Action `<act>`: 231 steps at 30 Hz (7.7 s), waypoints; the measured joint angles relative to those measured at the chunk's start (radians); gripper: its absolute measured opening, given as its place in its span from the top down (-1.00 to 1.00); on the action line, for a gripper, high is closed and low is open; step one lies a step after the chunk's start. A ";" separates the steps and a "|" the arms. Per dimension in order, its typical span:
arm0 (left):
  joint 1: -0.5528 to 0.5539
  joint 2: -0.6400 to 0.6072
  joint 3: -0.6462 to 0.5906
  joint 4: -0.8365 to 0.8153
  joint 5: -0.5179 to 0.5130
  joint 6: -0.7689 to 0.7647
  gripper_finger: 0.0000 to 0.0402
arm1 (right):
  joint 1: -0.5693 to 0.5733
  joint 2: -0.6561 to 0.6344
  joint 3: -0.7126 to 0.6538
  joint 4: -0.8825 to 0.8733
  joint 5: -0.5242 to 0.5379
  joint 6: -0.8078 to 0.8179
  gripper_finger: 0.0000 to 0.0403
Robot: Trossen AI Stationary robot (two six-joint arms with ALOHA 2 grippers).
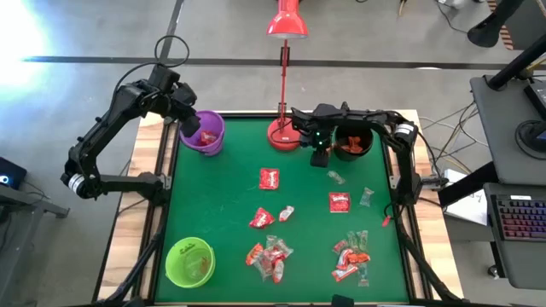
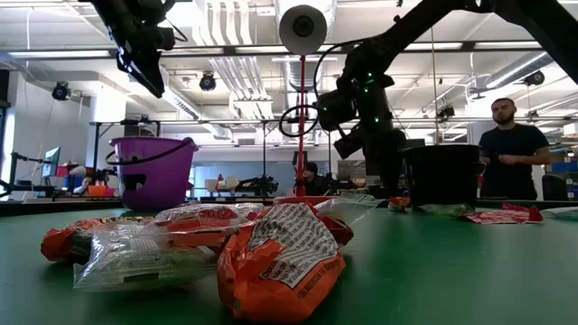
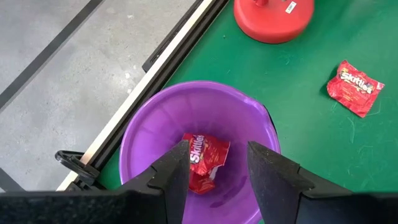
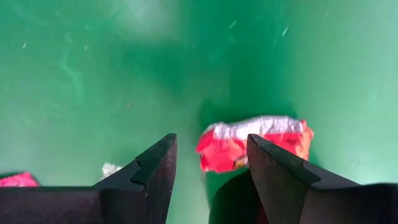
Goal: Sort candy
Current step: Put the orange chocolate into the black bucket, then put the blue gummy into the light green bucket
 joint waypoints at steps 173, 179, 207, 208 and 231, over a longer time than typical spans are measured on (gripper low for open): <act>0.000 -0.001 0.000 -0.015 -0.209 0.019 0.30 | 0.529 -0.723 -0.755 0.003 -0.057 1.821 0.11; 0.000 -0.001 0.000 -0.015 -0.209 0.019 0.30 | 0.529 -0.723 -0.814 0.050 -0.052 1.852 0.12; 0.000 -0.001 0.000 -0.015 -0.209 0.008 0.30 | 0.528 -0.723 -1.008 0.288 -0.089 1.862 0.90; 0.000 -0.001 0.000 -0.015 -0.209 0.008 0.30 | 0.528 -0.723 -1.001 0.284 -0.090 1.858 0.92; -0.006 -0.001 0.000 -0.020 0.356 -0.030 0.27 | 0.609 -0.720 -0.377 0.283 0.144 1.493 0.94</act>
